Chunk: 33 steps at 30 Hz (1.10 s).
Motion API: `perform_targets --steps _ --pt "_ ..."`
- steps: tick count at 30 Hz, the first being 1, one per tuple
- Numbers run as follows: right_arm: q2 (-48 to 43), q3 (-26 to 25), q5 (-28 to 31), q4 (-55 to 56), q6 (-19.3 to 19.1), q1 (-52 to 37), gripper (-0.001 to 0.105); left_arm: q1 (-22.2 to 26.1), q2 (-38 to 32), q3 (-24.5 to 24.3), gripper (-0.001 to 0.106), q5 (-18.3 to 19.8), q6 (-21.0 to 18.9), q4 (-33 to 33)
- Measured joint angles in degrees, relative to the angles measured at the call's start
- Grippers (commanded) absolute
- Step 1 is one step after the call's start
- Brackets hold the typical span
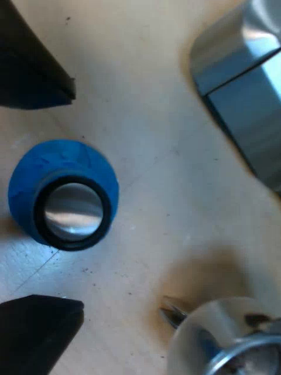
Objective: Grind coffee beans and then tamp
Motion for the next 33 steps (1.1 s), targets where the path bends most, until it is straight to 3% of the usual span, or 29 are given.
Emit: perform_targets --steps 14,16,21,24,33 --pt "0.0 0.0 0.0 0.0 0.0 0.0 0.062 0.0 3.7 0.0 0.061 0.1 0.0 -3.1" --pt "0.0 0.0 0.0 0.0 0.0 0.0 0.062 0.0 3.7 0.0 0.055 0.1 0.0 -3.1" --pt "0.0 0.0 0.0 0.0 0.0 0.0 0.062 0.0 3.7 0.0 0.018 0.1 0.0 -3.1" --pt "0.0 0.0 0.0 0.0 0.0 0.0 0.062 0.0 3.7 -0.2 0.002 0.1 0.0 -3.1" --pt "0.0 0.0 0.0 0.1 0.0 0.0 0.062 0.0 0.3 -0.3 0.001 0.7 -0.4 -0.4"
